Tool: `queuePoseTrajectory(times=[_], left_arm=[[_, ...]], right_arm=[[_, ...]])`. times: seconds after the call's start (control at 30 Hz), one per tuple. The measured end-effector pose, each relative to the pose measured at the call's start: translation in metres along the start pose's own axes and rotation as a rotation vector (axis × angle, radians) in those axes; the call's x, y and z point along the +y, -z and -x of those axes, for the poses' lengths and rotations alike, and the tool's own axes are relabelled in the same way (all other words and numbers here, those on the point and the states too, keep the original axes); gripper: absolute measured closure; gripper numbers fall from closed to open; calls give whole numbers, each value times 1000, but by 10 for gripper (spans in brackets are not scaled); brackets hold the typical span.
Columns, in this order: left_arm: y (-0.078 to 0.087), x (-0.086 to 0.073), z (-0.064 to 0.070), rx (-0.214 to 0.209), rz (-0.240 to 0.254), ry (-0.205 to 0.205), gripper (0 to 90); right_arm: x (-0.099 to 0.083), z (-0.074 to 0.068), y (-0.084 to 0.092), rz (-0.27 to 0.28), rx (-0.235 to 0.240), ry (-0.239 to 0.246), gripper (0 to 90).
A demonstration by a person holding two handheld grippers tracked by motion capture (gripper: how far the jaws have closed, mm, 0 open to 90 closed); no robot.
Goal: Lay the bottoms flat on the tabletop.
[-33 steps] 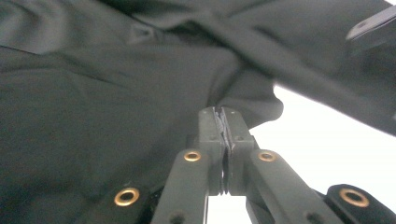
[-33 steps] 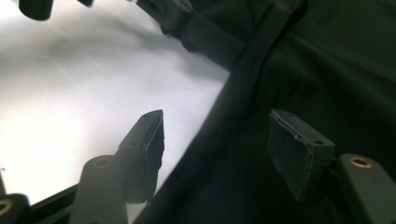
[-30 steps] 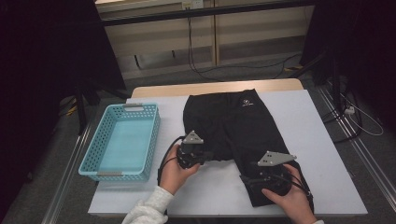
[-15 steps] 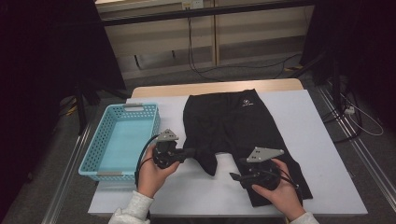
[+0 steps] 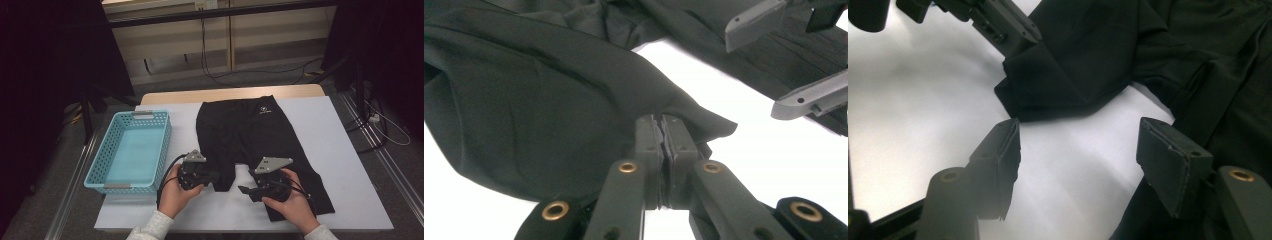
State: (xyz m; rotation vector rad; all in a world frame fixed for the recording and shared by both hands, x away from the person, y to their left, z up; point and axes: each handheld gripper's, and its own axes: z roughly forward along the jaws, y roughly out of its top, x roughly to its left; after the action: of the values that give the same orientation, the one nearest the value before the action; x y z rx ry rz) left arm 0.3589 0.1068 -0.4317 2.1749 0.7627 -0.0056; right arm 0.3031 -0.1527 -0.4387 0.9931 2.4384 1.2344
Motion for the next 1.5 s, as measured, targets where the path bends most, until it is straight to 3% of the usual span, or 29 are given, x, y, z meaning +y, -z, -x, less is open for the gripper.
queuePoseTrajectory(times=[0.13, 0.23, 0.47, 0.7, 0.77, 0.87, 0.97, 1.07, 1.23, 1.37, 1.5], left_arm=[[6, 1, -4, -5, 22, 14, 867], [7, 2, -4, -3, 32, 19, 863], [5, 4, -3, -1, 62, 28, 864], [13, 4, -9, 15, 90, 51, 865], [12, 3, -10, 10, 83, 56, 864], [8, 1, -8, -5, 65, 49, 858], [6, 1, -7, -10, 60, 40, 832], [6, 0, -8, -2, 69, 34, 783], [10, 2, -8, 15, 103, 43, 646], [7, 2, -10, 13, 105, 45, 604], [7, 2, -10, 13, 108, 48, 561]], right_arm=[[3, 4, -2, 1, -13, -7, 347], [6, 5, -6, 8, 8, -19, 349], [12, -7, -24, -31, 44, 15, 349], [22, -19, -47, -79, 16, 34, 350], [23, -20, -53, -102, -11, 38, 385], [24, -20, -59, -112, -30, 43, 528], [26, -16, -54, -94, -41, 12, 769], [27, -13, -48, -81, -9, 6, 887], [26, -7, -35, -64, 20, -7, 900], [21, -2, -22, -57, 51, -40, 900], [15, -4, -13, -80, 50, -19, 900]])
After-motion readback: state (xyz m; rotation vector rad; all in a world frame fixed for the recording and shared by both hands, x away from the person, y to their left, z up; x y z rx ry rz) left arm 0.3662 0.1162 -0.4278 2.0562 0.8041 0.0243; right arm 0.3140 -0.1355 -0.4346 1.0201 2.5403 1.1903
